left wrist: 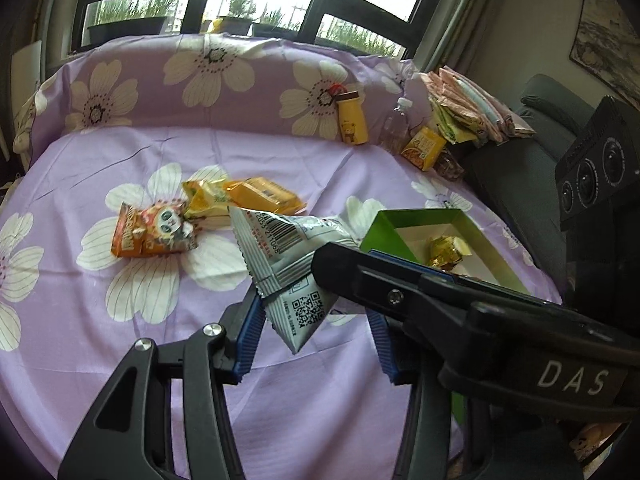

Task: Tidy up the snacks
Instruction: 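Carry the white wrapped packet with the right gripper over the green box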

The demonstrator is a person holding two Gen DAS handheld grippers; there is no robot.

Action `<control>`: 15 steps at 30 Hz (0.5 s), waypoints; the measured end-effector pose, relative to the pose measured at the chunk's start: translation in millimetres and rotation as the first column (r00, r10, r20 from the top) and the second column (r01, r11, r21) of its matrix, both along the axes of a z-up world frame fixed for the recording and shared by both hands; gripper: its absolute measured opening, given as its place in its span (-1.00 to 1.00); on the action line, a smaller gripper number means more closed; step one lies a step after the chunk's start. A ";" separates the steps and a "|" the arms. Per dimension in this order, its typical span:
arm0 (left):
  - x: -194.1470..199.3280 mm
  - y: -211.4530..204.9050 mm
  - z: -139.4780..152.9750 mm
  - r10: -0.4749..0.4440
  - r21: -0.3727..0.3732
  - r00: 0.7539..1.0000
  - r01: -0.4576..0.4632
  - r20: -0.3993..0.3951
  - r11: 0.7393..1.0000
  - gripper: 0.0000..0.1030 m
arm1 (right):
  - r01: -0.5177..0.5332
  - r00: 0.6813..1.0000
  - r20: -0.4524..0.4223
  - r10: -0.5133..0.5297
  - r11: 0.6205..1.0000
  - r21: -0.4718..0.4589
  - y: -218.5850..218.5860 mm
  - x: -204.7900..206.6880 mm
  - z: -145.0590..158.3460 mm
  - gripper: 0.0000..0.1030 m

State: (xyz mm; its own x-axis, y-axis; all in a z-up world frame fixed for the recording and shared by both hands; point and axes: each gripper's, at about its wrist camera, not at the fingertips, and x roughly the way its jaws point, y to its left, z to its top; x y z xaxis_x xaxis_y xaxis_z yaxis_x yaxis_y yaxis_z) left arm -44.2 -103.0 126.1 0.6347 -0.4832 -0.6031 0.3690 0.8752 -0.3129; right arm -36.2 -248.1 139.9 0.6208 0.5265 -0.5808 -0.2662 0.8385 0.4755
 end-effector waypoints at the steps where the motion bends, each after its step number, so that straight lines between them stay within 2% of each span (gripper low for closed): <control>1: -1.5 -6.5 4.7 -0.011 -0.010 1.000 0.011 0.011 1.000 -0.07 | 0.020 1.000 0.020 -0.019 1.000 -0.004 -7.1 -3.0 6.1 -0.15; 8: -6.9 -56.6 32.6 -0.093 -0.031 0.992 0.096 0.086 0.995 -0.07 | 0.141 0.985 0.096 -0.141 0.990 0.001 -59.2 -20.3 35.6 -0.15; 15: -8.4 -95.7 36.5 -0.159 -0.046 0.984 0.163 0.081 0.986 -0.07 | 0.224 0.970 0.094 -0.223 0.975 0.003 -96.5 -28.4 42.8 -0.15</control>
